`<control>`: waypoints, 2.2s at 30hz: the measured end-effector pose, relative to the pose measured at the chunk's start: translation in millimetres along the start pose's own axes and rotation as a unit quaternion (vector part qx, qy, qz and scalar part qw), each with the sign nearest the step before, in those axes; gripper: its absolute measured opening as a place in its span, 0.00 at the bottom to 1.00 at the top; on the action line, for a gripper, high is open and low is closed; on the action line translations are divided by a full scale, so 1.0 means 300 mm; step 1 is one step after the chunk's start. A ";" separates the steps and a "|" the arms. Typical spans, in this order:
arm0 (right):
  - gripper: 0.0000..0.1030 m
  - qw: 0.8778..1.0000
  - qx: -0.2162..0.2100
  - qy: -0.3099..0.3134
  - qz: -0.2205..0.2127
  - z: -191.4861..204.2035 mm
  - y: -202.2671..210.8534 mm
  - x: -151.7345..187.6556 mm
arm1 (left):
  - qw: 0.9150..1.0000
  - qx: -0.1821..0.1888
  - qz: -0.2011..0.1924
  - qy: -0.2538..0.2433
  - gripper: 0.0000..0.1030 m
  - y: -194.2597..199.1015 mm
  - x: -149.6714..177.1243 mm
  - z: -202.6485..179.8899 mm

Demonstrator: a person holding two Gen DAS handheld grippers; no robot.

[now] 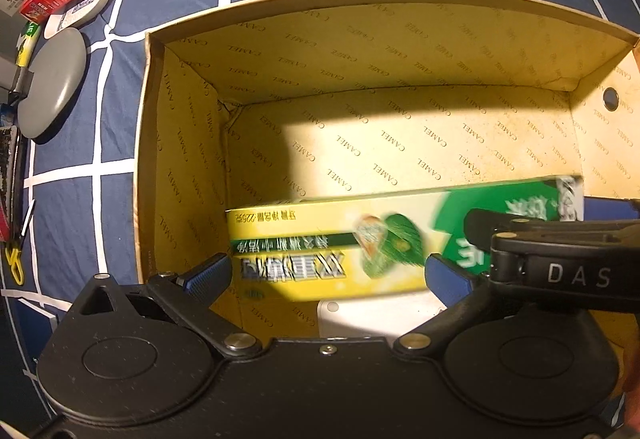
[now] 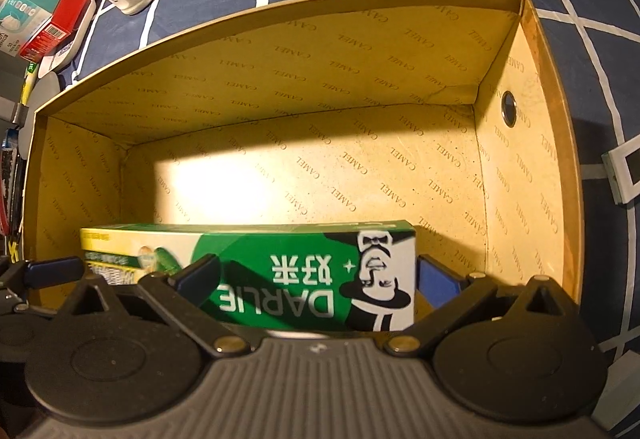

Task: Organize objects
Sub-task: 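Lower the toothpaste box onto the box floor and open the right tool, then move the right tool out of the box toward the white booklet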

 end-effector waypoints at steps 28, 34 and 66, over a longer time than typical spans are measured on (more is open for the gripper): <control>1.00 0.997 -0.038 0.004 -0.073 0.003 0.262 0.081 | 0.995 0.033 -0.091 0.037 1.00 0.218 0.122 0.007; 1.00 0.994 -0.043 -0.001 -0.098 -0.043 0.357 0.145 | 0.992 0.033 -0.119 0.022 1.00 0.294 0.181 -0.043; 1.00 0.990 -0.017 -0.038 -0.133 -0.580 0.593 0.261 | 0.989 0.049 -0.141 0.010 1.00 0.373 0.257 -0.539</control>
Point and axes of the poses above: each gripper's, at about its wrist camera, not at the fingertips, and y roughly against the way its jaws point, z to its left, x to its underside, the point moved 2 cm from there along -y, roughly the way its jaws point, and after that the axes turned 10 degrees about -y, right-handed, at the moved point
